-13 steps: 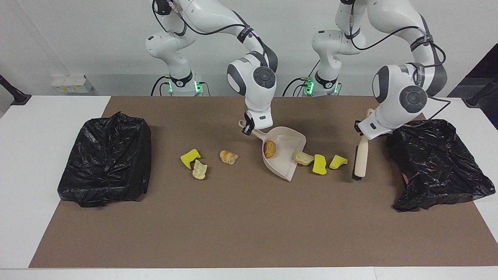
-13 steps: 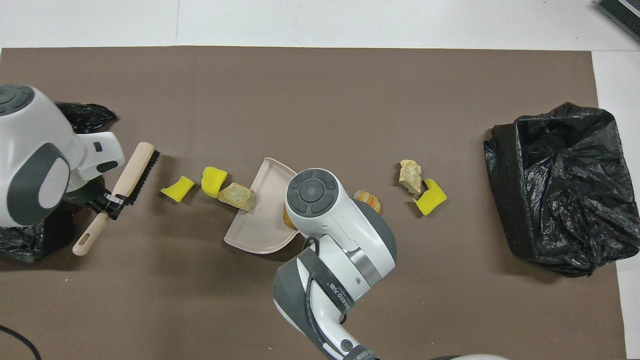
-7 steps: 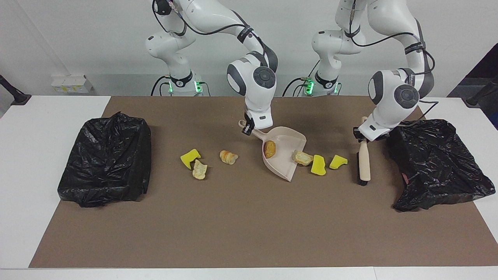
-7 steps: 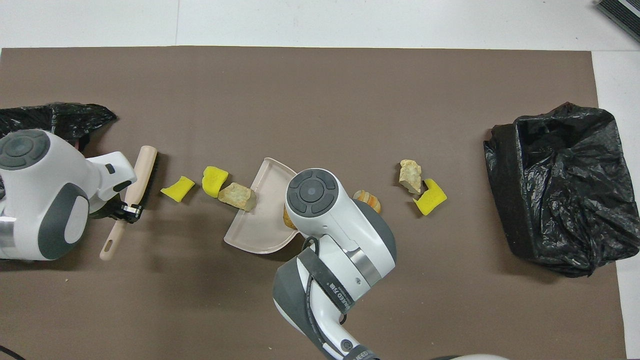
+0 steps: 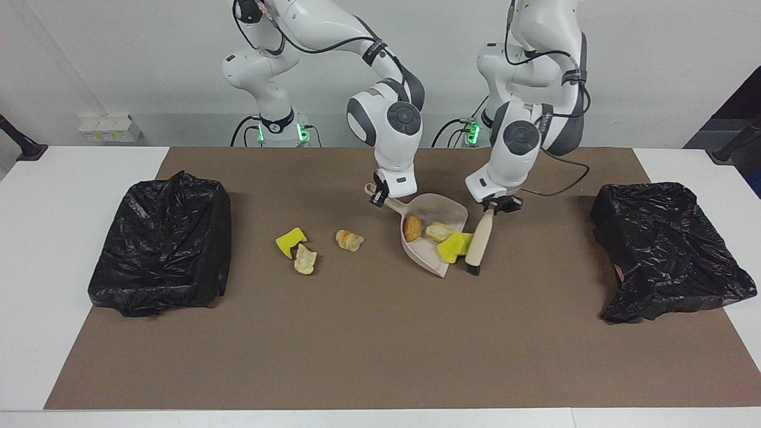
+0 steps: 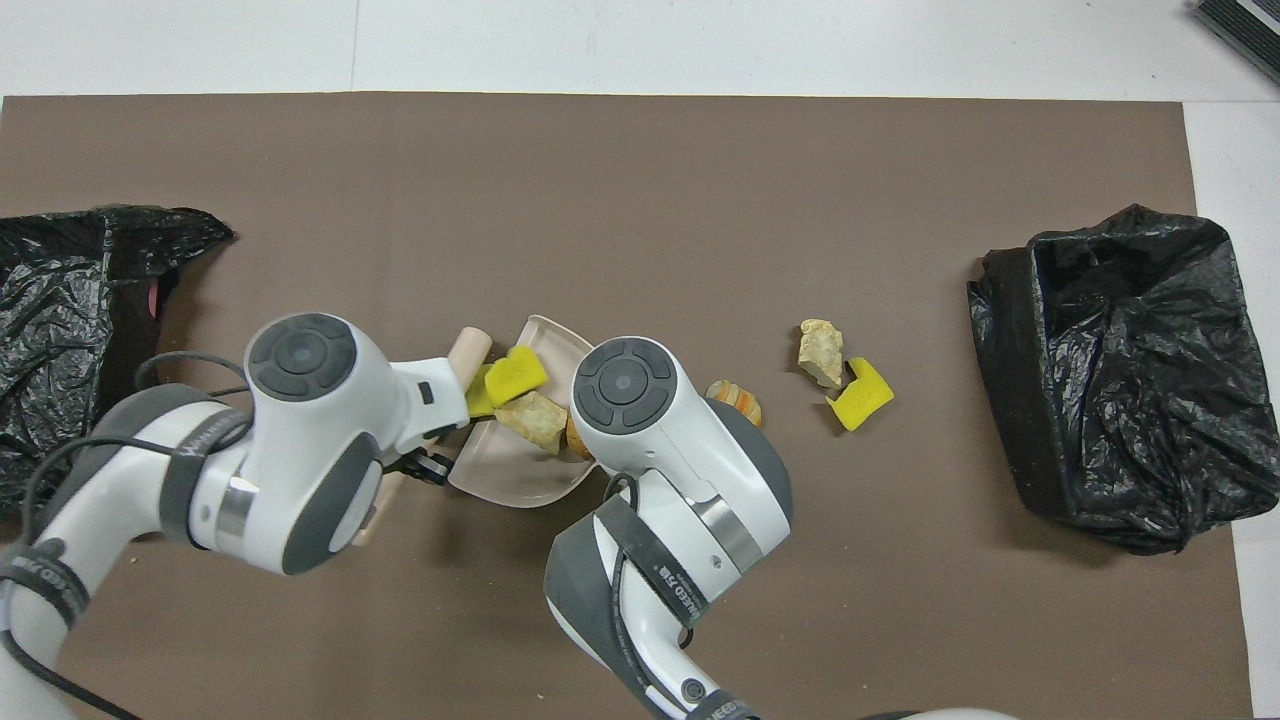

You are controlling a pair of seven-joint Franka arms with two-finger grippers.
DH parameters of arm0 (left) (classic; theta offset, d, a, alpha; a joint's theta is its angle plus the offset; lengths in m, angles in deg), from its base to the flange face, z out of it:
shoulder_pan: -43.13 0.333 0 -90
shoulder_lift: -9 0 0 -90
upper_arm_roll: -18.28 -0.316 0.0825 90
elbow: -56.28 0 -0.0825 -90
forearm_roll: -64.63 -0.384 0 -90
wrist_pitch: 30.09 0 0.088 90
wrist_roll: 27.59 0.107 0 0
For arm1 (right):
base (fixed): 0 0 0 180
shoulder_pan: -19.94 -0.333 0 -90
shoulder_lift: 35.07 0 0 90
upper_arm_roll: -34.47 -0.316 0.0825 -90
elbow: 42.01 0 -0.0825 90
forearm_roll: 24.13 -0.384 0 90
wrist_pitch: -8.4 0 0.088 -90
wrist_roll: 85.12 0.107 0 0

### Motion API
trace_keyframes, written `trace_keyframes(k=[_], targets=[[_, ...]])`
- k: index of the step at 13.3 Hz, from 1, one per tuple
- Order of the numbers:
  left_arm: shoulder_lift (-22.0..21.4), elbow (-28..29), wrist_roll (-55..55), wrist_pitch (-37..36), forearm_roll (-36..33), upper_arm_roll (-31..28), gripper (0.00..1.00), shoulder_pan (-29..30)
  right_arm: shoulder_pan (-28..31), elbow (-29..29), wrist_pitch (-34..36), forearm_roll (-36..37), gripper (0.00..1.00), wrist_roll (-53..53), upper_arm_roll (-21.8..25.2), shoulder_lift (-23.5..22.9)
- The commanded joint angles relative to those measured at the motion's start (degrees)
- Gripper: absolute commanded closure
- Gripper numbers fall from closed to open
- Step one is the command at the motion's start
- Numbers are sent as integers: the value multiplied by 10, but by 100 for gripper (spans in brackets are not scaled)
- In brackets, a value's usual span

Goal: Sweep and dump trash in bin
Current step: 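Sweep more sponge pieces into the dustpan with the left gripper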

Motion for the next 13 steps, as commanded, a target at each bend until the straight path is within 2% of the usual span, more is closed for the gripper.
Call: trace_keyframes(k=[1,4,8,11,13], targets=[[-29,27,-6,15,49,-9,100,-51,0,-5,-11,9,100,16,-3,4],[-26,20,-61,10,65,-14,100,-50,0,-5,-11,9,100,17,-3,4],[-18,12,-148,3,63,-16,100,16,0,-5,-10,9,100,16,-3,4],[-16,12,-159,1,58,-16,100,63,0,-4,-9,9,100,17,-3,3],[-17,16,-160,0,57,-17,100,66,4,1,-3,8,100,16,-3,5]])
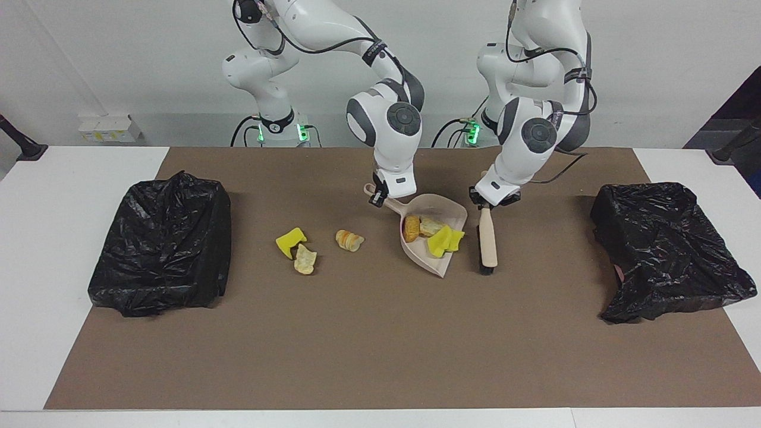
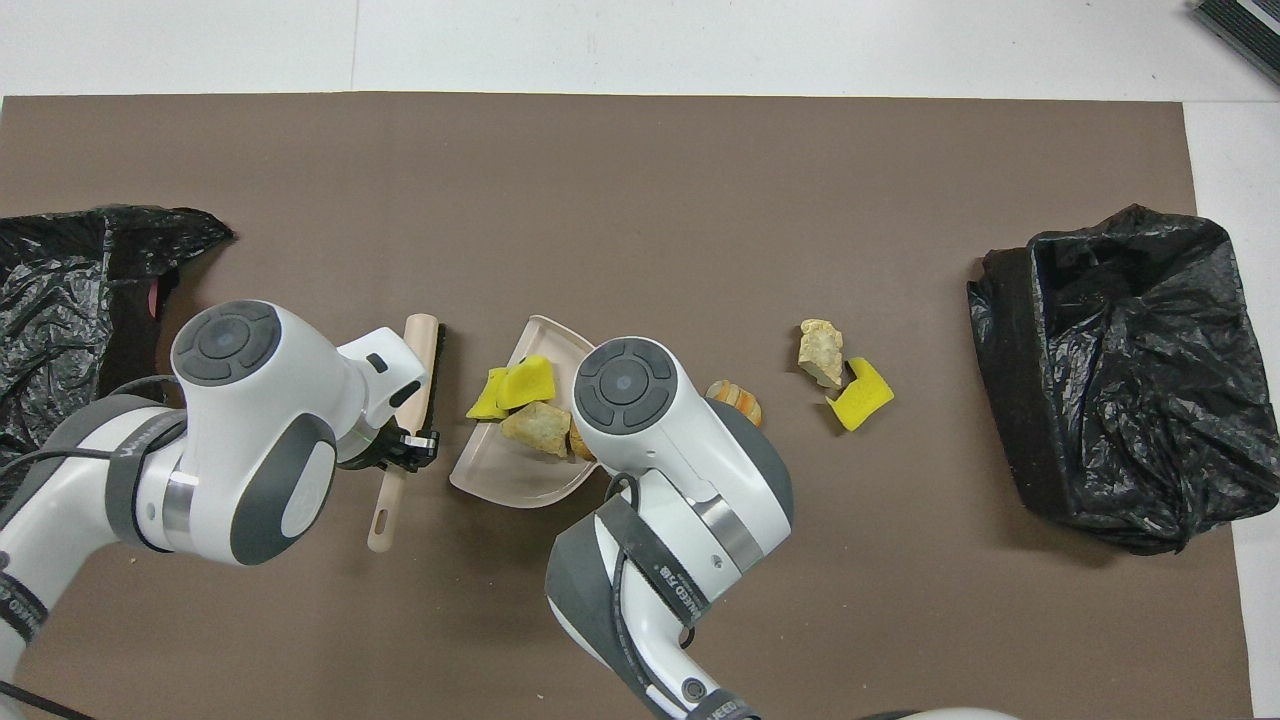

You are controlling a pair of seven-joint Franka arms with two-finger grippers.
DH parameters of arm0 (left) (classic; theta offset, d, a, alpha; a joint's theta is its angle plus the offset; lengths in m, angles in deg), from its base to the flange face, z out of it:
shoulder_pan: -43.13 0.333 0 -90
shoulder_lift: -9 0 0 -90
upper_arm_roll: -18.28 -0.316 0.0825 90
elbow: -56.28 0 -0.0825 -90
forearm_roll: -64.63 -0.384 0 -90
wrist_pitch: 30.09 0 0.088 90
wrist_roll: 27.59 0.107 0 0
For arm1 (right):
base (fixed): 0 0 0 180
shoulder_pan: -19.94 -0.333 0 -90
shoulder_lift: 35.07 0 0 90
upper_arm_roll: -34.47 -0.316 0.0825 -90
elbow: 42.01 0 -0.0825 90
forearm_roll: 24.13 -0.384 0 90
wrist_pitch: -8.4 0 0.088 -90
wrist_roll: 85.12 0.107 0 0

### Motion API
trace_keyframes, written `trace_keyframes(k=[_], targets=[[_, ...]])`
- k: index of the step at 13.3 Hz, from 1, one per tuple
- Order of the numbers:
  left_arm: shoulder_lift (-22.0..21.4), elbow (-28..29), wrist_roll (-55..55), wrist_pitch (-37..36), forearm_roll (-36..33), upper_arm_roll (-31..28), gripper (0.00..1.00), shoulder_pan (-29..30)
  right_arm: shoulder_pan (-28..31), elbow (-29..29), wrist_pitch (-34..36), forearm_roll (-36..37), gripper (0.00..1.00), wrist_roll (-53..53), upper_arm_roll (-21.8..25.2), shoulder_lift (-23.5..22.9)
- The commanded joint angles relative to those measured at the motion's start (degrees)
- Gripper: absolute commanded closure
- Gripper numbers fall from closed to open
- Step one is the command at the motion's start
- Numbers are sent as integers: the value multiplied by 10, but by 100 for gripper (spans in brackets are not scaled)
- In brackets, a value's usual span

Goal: Sweep and dump trash in bin
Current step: 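Sweep more sponge pieces into the dustpan with the left gripper, then carry the dustpan to the bag while the left gripper drops the brush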

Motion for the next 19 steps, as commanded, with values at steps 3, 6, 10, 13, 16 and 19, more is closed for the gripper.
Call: trace_keyframes(k=[3,6,10,13,16,19], targets=[[-12,14,-18,0,1,3,100,4,14,2,0,5,100,16,-2,30],[-34,43,-112,-4,1,7,100,-29,56,2,0,5,100,0,-3,77],[-54,67,-227,15,1,9,100,-99,133,12,44,-3,100,-52,-1,138],[-68,75,-328,25,1,10,100,-175,202,29,106,-6,100,-101,1,169],[-112,140,-374,107,1,10,100,-256,272,51,150,-6,100,-175,2,177],[-117,181,-402,178,1,11,100,-298,345,59,187,-5,100,-244,3,181]])
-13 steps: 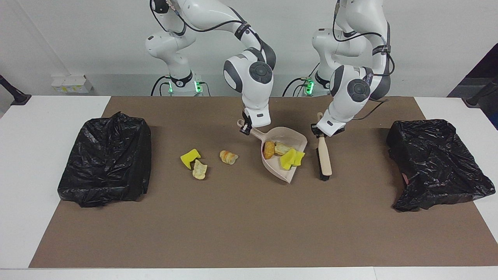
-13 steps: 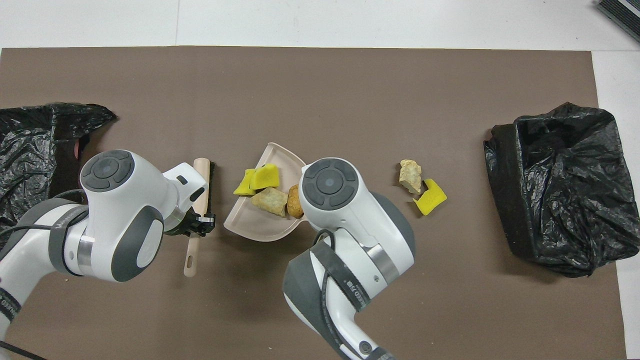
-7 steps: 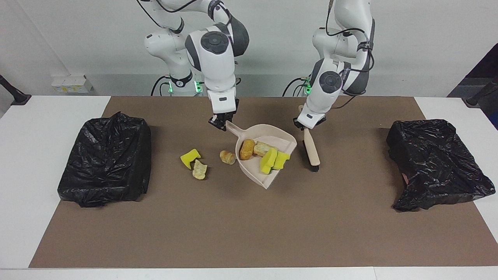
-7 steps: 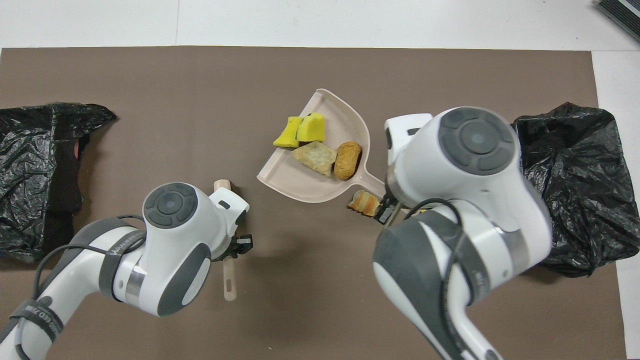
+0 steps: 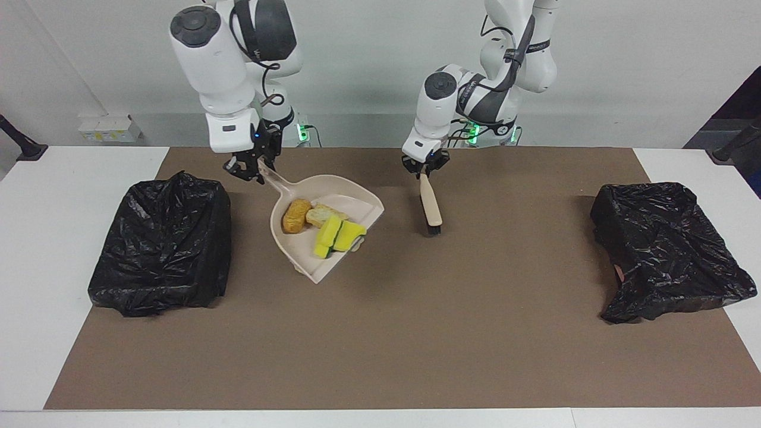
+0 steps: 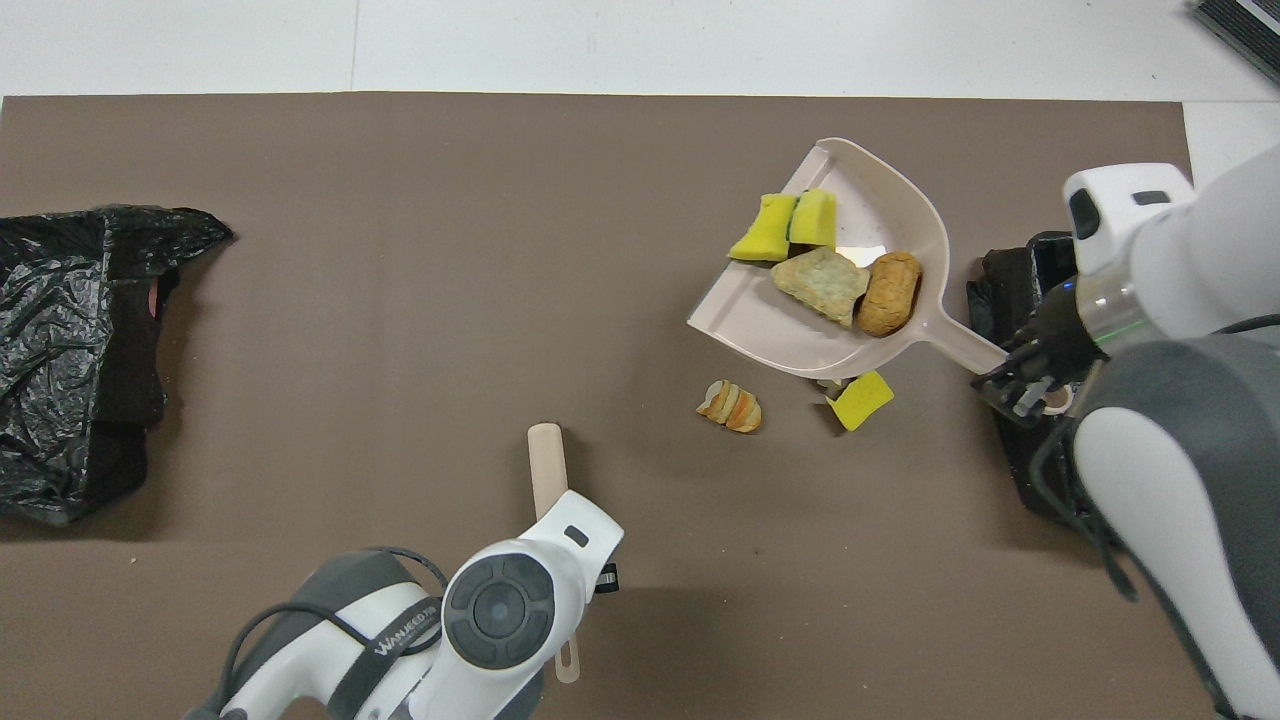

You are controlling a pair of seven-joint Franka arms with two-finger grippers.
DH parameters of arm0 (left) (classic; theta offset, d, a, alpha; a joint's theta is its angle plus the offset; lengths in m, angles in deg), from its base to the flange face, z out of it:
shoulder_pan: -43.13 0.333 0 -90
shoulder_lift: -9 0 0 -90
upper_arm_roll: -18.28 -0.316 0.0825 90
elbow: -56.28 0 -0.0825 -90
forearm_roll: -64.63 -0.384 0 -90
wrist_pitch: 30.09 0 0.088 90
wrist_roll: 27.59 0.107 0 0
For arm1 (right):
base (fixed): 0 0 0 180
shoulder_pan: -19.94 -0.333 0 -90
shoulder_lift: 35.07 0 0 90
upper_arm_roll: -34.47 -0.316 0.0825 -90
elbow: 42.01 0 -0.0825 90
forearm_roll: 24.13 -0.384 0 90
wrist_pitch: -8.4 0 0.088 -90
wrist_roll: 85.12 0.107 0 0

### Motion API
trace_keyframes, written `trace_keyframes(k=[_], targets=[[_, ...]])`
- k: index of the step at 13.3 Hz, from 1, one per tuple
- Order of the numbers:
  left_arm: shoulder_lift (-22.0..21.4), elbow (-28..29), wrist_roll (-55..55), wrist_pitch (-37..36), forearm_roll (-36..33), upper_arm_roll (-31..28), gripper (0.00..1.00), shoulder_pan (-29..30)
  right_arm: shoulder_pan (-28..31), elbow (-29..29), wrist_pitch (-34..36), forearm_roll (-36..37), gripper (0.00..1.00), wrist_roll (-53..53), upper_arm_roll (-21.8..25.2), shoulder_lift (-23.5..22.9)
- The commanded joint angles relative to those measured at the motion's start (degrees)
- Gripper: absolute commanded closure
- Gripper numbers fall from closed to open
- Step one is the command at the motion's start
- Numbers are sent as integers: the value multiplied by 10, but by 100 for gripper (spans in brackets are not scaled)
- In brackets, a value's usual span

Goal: Sweep and dump trash in bin
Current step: 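Carry the dustpan to the bag while the left gripper drops the brush, then tip the dustpan over the black bag with the right gripper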

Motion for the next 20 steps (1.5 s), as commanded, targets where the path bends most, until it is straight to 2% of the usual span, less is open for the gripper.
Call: trace_keyframes(k=[1,3,4,5,9,14,17,20], targets=[[-26,50,-32,55,1,-9,100,-23,66,9,23,-3,100,-74,-5,4],[-27,53,-41,59,1,-9,100,-27,125,4,21,4,100,-122,-4,5],[-27,53,-48,57,2,-9,87,-27,147,2,19,7,100,-142,-4,4],[-27,48,-48,47,2,-11,1,-27,172,-3,14,7,100,-169,-4,3],[-28,-3,-16,-12,1,-15,0,56,258,-11,-58,45,100,-281,-3,-23],[-29,-68,213,-72,1,-16,0,209,367,-11,-125,81,100,-468,-3,-58],[-16,-134,358,-136,0,-17,0,299,372,-16,-144,163,100,-564,-4,-60],[5,-212,513,-196,0,-16,0,406,355,-46,-206,272,100,-612,-6,-56]])
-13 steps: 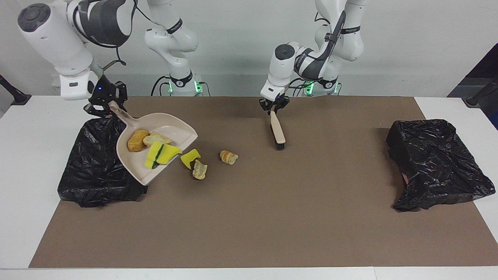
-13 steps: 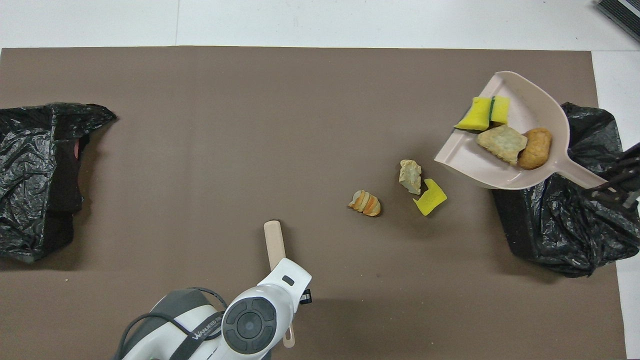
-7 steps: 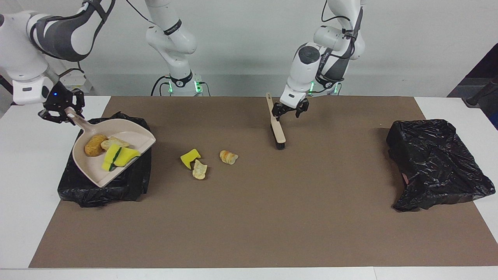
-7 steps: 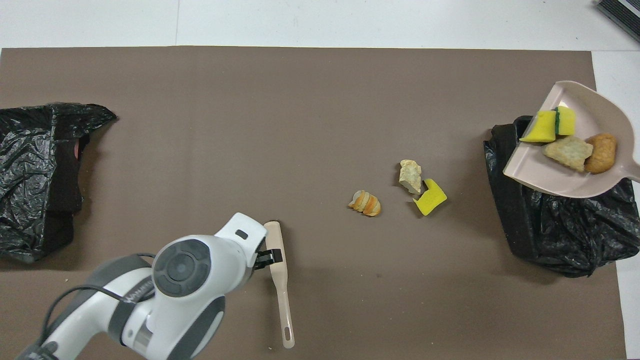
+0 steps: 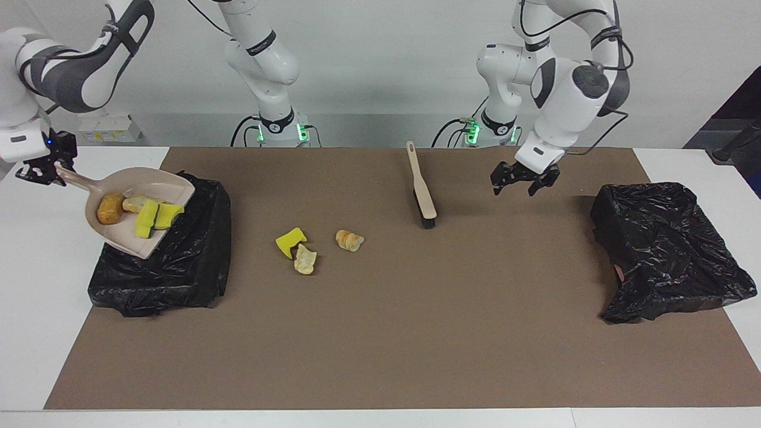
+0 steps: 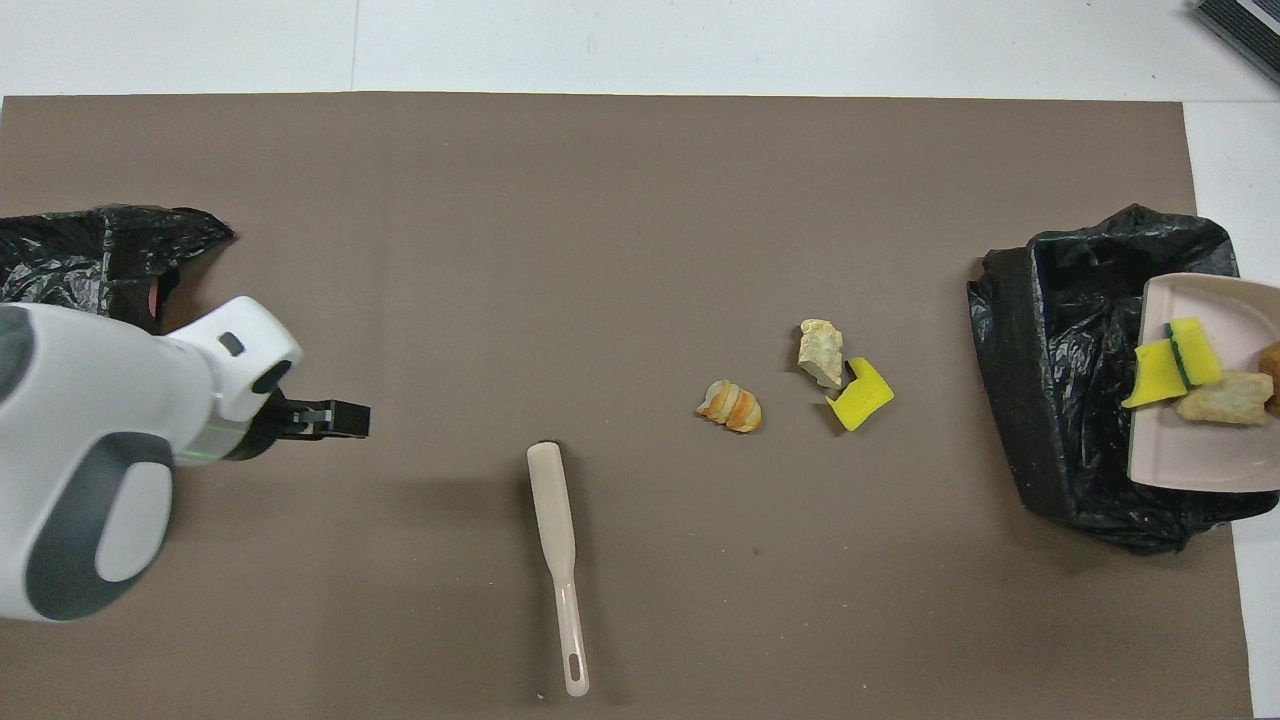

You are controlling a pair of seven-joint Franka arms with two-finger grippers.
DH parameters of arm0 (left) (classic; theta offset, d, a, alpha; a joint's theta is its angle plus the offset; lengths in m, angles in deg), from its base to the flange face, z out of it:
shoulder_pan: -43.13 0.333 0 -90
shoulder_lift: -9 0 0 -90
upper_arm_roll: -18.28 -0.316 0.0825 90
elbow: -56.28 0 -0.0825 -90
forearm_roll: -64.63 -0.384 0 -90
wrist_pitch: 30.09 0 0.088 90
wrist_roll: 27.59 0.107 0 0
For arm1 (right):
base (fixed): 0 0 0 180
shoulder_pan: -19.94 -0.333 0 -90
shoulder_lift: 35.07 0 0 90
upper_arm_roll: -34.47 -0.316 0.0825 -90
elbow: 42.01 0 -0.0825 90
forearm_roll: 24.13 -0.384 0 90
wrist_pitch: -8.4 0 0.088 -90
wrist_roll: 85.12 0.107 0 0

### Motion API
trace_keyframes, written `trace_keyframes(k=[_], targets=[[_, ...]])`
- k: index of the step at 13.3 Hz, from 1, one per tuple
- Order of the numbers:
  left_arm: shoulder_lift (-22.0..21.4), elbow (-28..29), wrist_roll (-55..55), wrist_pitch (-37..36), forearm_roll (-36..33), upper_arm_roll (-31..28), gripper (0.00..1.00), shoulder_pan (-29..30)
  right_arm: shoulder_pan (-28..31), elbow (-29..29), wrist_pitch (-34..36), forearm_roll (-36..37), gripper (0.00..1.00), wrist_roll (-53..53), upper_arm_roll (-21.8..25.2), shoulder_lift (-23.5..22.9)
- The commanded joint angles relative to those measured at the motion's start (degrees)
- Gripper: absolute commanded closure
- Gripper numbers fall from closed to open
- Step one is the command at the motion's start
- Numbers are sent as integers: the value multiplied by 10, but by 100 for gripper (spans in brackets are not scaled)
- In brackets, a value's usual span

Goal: Sweep and dump trash in bin
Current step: 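Tip the dustpan over the black bag with the right gripper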

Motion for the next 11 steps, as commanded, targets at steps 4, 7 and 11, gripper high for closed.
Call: trace_keyframes(k=[4,7,11], targets=[[23,-96,95,-65,2,7,0,139,-59,-24,-29,160,100,-29,-5,7],[36,-141,102,-108,7,7,0,185,-98,-23,1,224,100,-19,-6,18],[93,-285,96,-219,-22,14,0,183,-119,-35,46,286,100,-16,-10,46]])
